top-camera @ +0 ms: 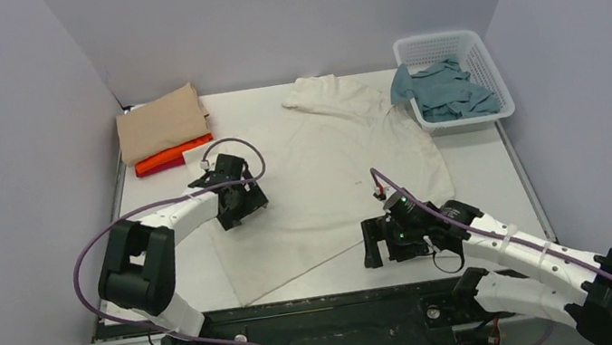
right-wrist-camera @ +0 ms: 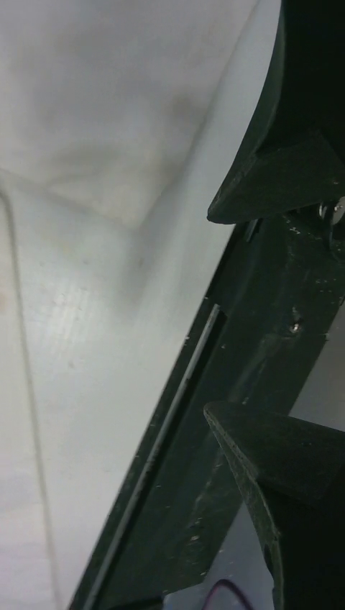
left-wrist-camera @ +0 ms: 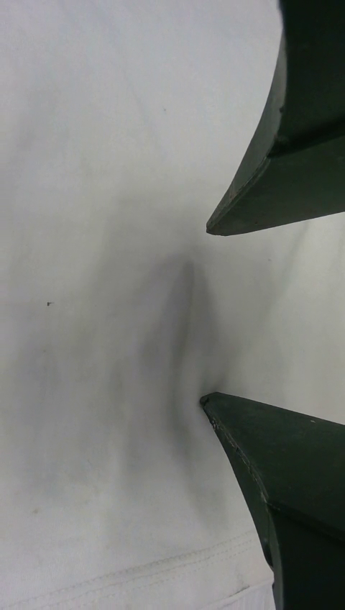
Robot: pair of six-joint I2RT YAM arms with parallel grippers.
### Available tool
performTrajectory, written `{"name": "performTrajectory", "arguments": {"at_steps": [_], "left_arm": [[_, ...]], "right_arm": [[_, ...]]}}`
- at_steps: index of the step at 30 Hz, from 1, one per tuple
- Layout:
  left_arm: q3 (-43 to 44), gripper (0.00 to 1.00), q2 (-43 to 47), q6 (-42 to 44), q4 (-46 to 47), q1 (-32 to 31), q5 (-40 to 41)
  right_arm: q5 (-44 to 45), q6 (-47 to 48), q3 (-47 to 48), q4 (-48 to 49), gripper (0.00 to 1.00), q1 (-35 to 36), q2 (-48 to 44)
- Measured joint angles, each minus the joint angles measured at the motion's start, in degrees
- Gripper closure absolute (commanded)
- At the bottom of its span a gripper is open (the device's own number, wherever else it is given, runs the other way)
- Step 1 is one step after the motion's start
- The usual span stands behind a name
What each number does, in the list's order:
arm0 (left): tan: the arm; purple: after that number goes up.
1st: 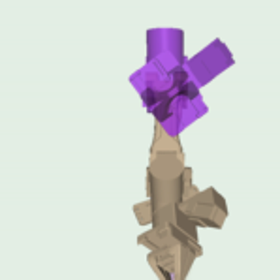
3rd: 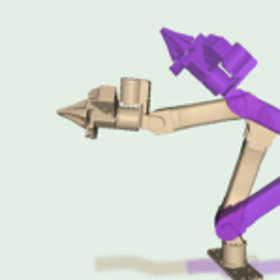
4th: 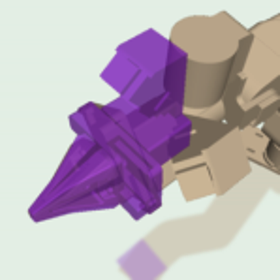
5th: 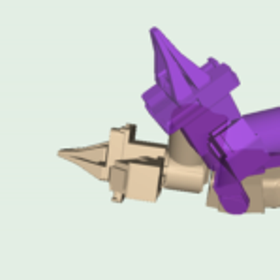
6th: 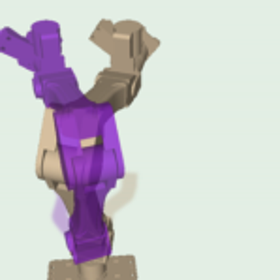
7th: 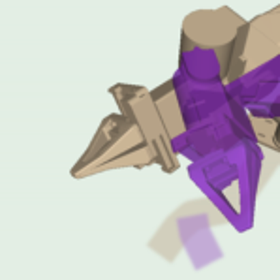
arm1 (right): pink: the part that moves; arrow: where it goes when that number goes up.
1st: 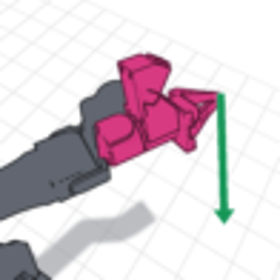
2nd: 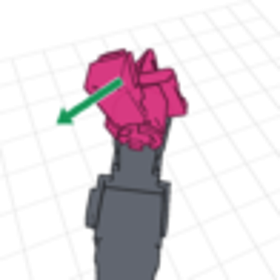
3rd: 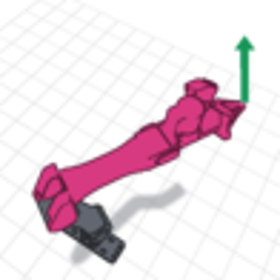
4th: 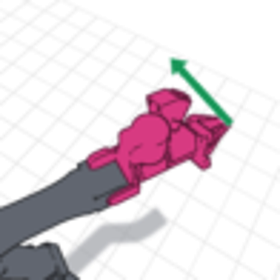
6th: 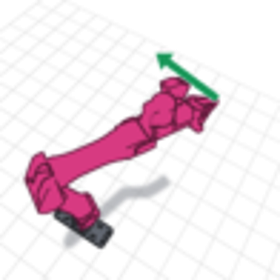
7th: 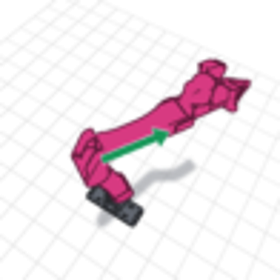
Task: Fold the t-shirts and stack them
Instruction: Flatten out the tshirt
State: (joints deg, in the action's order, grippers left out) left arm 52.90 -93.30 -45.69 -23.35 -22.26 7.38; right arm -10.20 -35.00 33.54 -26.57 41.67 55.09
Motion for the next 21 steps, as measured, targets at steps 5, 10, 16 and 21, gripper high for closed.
{"name": "performTrajectory", "arguments": {"at_steps": [5, 10, 16, 21], "left_arm": [[0.0, 0.08, 0.2, 0.5, -0.1, 1.0, 0.3], [-0.9, 0.08, 1.0, 1.2, -0.1, 1.6, 1.2], [-1.5, 0.08, 1.3, 1.4, 0.5, 1.6, 1.1], [-2.8, 0.08, 2.3, 1.4, 1.9, 1.7, 1.0]], "right_arm": [[1.8, 0.4, 2.1, -5.9, 0.03, 4.8, -1.5], [8.4, 1.3, 10.5, -5.3, 0.04, -5.8, 3.2], [19.9, 3.6, 25.3, 4.2, 0.06, -15.6, 28.7], [23.1, 4.7, 37.2, 7.9, 0.08, -17.7, 49.0]]}}
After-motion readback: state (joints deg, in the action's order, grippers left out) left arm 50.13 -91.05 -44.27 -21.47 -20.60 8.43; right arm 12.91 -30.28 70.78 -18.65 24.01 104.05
